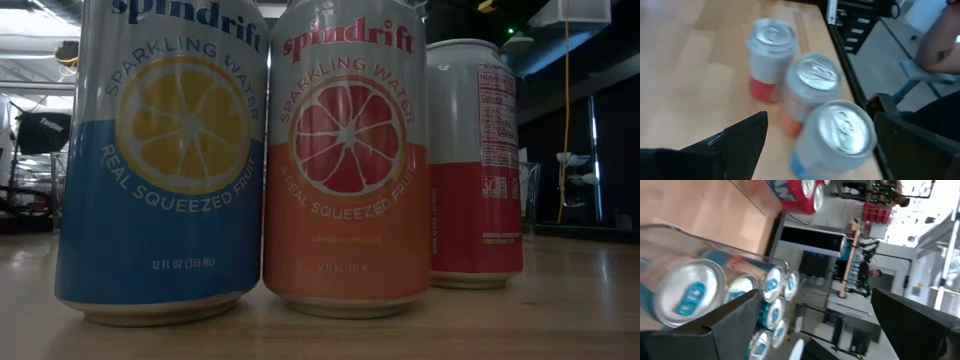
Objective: Sort soda cans
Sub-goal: Put the blue-white soda can into the top left transparent bin
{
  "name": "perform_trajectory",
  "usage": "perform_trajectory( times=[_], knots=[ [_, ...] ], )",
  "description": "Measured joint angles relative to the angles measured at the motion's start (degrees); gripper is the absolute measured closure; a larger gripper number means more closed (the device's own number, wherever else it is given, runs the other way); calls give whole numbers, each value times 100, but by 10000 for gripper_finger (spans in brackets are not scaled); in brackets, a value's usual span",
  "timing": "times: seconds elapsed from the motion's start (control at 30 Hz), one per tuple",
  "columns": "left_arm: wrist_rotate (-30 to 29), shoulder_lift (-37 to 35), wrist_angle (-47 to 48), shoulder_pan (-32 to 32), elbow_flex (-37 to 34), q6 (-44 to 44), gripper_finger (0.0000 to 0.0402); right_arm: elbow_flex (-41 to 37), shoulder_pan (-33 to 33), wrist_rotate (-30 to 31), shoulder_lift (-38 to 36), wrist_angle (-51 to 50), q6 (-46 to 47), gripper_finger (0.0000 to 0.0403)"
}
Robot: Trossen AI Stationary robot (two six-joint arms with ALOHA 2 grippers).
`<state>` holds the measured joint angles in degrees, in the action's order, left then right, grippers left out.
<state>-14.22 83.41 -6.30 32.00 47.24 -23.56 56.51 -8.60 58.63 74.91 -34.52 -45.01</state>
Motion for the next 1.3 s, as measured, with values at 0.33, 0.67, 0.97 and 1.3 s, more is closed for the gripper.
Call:
perform_trajectory(
  times=[0.33, 0.67, 0.97, 1.3],
  knots=[
    [-917, 420, -557, 568, -2, -261, 48, -94, 0, -524, -2, 77, 305, 23],
    [-929, 949, -992, 673, -2, -92, 48, -306, 0, -540, 2, 129, 474, 23],
    [-918, 1404, -1277, 667, -2, -110, 48, -306, 0, -541, 2, 155, 473, 23],
    [-909, 1743, -1743, 575, -2, 121, 49, -306, 0, -579, 2, 154, 471, 23]
  ],
)
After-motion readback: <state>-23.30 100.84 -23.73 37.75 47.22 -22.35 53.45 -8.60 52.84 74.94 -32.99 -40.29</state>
